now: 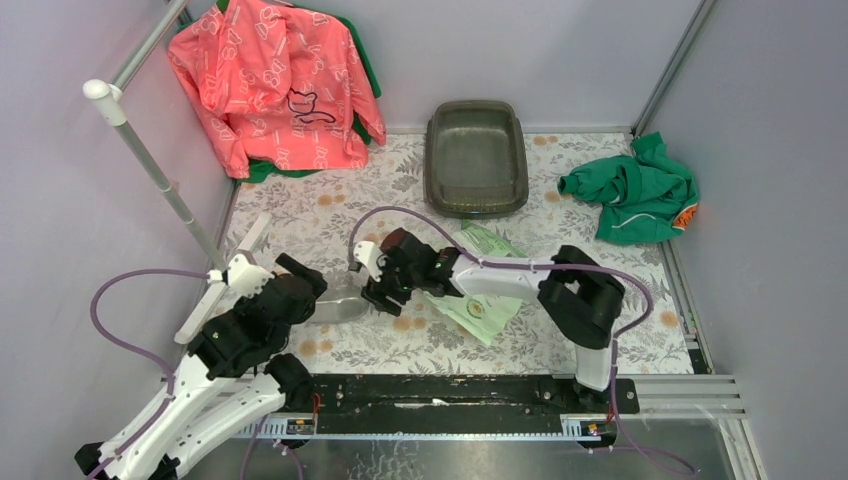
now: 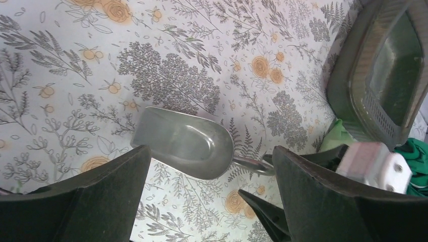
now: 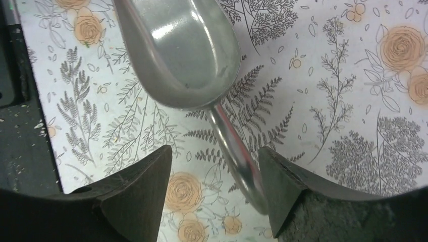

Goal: Fill the litter box with clean litter
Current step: Pick up the spatula from the center of the board.

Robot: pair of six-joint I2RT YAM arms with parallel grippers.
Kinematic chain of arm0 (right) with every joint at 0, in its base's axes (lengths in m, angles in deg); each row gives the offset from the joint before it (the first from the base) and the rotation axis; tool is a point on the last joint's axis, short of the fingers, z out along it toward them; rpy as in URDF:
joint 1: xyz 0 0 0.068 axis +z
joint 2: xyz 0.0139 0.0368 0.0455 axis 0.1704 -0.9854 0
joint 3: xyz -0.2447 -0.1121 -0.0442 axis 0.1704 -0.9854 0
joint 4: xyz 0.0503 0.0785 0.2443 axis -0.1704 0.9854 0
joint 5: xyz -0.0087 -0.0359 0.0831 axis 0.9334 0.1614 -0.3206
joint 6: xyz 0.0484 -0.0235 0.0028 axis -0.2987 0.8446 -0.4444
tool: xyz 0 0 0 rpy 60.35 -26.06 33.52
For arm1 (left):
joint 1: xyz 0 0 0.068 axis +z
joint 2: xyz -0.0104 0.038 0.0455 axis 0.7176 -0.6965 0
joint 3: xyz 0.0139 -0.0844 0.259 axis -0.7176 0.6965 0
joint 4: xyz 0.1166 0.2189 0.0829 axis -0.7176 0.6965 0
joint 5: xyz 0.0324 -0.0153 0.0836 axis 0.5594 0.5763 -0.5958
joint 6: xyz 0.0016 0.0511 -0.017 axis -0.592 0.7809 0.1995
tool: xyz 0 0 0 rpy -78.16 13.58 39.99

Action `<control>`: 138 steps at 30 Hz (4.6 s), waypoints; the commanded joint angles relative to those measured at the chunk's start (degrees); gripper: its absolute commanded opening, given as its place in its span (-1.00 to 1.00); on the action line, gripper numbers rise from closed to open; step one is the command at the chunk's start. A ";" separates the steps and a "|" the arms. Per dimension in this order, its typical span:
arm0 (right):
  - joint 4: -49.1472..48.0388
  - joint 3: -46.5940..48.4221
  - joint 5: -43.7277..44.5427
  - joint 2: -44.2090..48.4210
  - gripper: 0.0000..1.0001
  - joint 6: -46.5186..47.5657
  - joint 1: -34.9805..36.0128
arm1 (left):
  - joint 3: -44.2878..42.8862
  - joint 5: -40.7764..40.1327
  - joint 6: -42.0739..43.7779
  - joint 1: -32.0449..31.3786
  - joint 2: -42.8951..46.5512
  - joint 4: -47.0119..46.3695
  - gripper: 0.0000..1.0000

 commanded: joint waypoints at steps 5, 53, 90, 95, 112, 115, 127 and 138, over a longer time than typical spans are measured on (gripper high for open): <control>-5.87 0.16 0.73 7.20 0.43 -2.20 0.20 | -2.76 -0.92 1.97 -0.34 -0.70 -3.99 0.97; 15.56 34.66 2.46 -21.79 -1.00 -6.58 -0.46 | -9.09 -1.00 3.46 -0.39 8.84 0.47 0.97; 54.84 2.66 62.70 42.86 -1.00 -111.29 -10.68 | 7.53 48.17 17.57 -0.32 -25.23 -89.80 0.97; 49.17 -4.79 56.45 46.91 -1.00 -112.79 -12.95 | 9.22 54.37 17.06 -0.36 -30.84 -102.29 0.97; 37.33 -5.22 47.11 44.05 -1.00 -105.28 -16.48 | 4.85 66.26 16.81 -3.16 -41.47 -101.59 0.97; 36.55 -4.81 46.22 42.92 -1.00 -104.26 -16.60 | 4.00 66.15 17.32 -3.82 -42.55 -100.80 0.98; 33.12 -2.83 40.74 38.95 -1.00 -95.29 -16.59 | 1.22 66.78 20.43 -3.86 -46.92 -95.40 0.83; 31.35 -3.97 38.21 39.19 -1.00 -91.53 -16.66 | 0.75 66.39 19.73 -3.81 -49.41 -96.97 0.35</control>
